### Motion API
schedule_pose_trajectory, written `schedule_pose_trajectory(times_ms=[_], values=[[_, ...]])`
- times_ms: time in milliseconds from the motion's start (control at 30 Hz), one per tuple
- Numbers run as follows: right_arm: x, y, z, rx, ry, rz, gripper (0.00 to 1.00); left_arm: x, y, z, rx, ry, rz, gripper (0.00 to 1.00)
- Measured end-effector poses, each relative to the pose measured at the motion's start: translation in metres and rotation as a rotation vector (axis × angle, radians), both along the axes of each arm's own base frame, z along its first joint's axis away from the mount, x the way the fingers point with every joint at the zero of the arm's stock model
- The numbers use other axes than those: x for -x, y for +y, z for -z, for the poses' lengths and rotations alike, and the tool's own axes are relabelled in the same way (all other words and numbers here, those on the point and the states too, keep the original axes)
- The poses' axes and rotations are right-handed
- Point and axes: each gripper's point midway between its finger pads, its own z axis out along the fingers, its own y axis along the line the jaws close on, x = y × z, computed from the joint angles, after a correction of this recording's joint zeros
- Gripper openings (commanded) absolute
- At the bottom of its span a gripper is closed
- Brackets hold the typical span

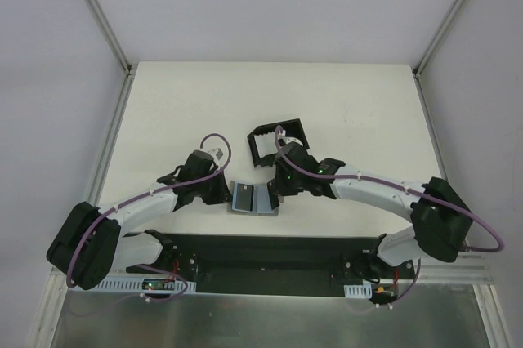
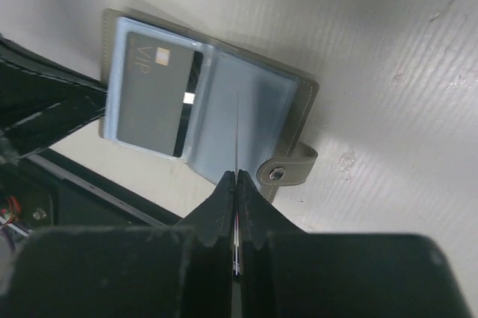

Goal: Put the credit cards into the card holder
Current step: Pick up the credit card from the storage box, then turn over the card slot in the card holder.

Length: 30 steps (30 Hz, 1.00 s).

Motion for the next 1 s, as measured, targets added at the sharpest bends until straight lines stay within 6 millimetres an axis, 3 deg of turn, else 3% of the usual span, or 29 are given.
schedule_pose_trajectory(times_ms=[200, 667, 1000], values=[[0.006, -0.002, 0.032, 0.085, 0.058, 0.034, 0.00, 0.001, 0.000, 0.000, 0.003, 0.002, 0.003, 0.00], [-0.001, -0.010, 0.034, 0.123, 0.032, 0.085, 0.00, 0.001, 0.000, 0.001, 0.002, 0.004, 0.002, 0.00], [-0.001, 0.011, 0.041, 0.102, 0.068, 0.056, 0.00, 0.002, 0.000, 0.001, 0.002, 0.005, 0.003, 0.00]])
